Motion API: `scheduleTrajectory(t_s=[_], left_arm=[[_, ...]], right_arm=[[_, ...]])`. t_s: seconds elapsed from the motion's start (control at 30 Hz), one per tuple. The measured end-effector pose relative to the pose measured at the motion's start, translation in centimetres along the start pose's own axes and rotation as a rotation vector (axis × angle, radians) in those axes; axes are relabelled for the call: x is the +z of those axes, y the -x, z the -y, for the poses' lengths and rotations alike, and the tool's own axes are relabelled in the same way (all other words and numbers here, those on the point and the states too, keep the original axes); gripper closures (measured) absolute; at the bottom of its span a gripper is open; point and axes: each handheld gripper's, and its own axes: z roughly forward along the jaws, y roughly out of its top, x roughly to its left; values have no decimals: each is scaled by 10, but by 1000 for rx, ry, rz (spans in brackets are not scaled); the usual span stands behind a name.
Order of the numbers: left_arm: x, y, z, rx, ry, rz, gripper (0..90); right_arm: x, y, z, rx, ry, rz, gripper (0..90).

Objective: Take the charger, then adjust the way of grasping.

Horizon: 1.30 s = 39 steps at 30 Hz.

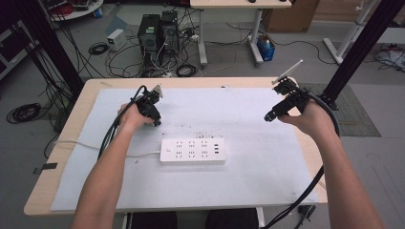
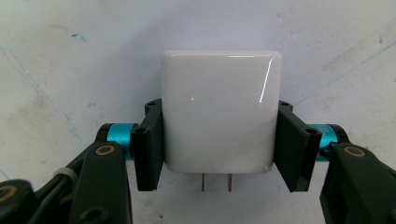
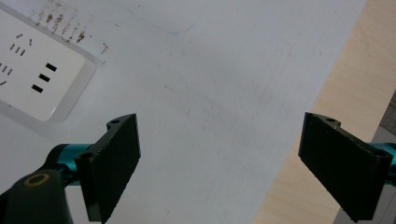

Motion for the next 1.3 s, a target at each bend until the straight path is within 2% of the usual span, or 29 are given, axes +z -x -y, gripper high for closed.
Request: scheduleTrajectory(t_s=[0.1, 0.13, 0.2, 0.23, 0.27, 0.3, 0.37, 0.4, 0.43, 0.47, 0.5, 0.57, 0.6, 0.63, 0.67, 0.8, 0.9, 0.93, 1.03, 1.1, 1.13, 1.17, 1.23, 1.27, 1.3], left_arm=[[-2, 1, 1, 1, 2, 2, 425], [-17, 2, 5, 11, 42, 24, 425], [-23, 2, 7, 8, 58, 33, 425], [-30, 2, 9, 16, 62, 38, 425], [-45, 5, 16, 12, 98, 48, 425], [-45, 5, 16, 12, 98, 48, 425], [-63, 7, 24, 34, 118, 53, 425], [-82, 9, 33, 44, 139, 49, 425], [-82, 9, 33, 44, 139, 49, 425], [-101, 11, 41, 59, 163, 50, 425], [-101, 11, 41, 59, 163, 50, 425], [-117, 14, 48, 64, 180, 64, 425], [-130, 16, 53, 81, 190, 61, 425], [-130, 16, 53, 81, 190, 61, 425], [-140, 19, 57, 97, 198, 60, 425], [-150, 27, 61, 120, 215, 77, 425], [-153, 31, 62, 134, 224, 67, 425], [-154, 35, 63, 160, 226, 72, 425], [-154, 40, 65, 182, 246, 89, 425], [-154, 45, 66, 221, 284, 112, 425], [-154, 53, 67, 275, 314, 128, 425], [-154, 53, 67, 275, 314, 128, 425], [-153, 62, 68, 329, 343, 129, 425], [-153, 67, 68, 352, 367, 132, 425], [-152, 71, 68, 370, 390, 143, 425]], right_arm=[[1, 0, -1, 3, -10, -1, 122], [3, 0, -2, 13, -21, -3, 122], [4, 0, -2, 24, -27, -6, 122], [4, 0, -3, 33, -33, -8, 122], [5, -1, -4, 46, -38, -11, 122], [5, -1, -4, 46, -38, -11, 122], [6, -2, -6, 52, -42, -7, 122], [6, -2, -8, 54, -47, 1, 122], [6, -2, -8, 54, -47, 1, 122], [6, -3, -10, 60, -45, 5, 122], [6, -3, -10, 60, -45, 5, 122], [6, -6, -12, 59, -48, 2, 122], [6, -9, -14, 49, -46, 5, 122], [6, -9, -14, 49, -46, 5, 122], [6, -12, -17, 39, -43, 1, 122], [5, -16, -21, 29, -47, 4, 122], [1, -18, -22, 39, -43, 4, 122], [-2, -19, -22, 42, -35, -11, 122], [-7, -23, -21, 49, -36, -35, 122], [-9, -25, -21, 54, -35, -45, 122], [-11, -28, -21, 70, -32, -82, 122], [-11, -28, -21, 70, -32, -82, 122], [-14, -30, -22, 74, -24, -112, 123], [-16, -33, -24, 98, -11, -132, 123], [-16, -33, -24, 98, -11, -132, 123]])
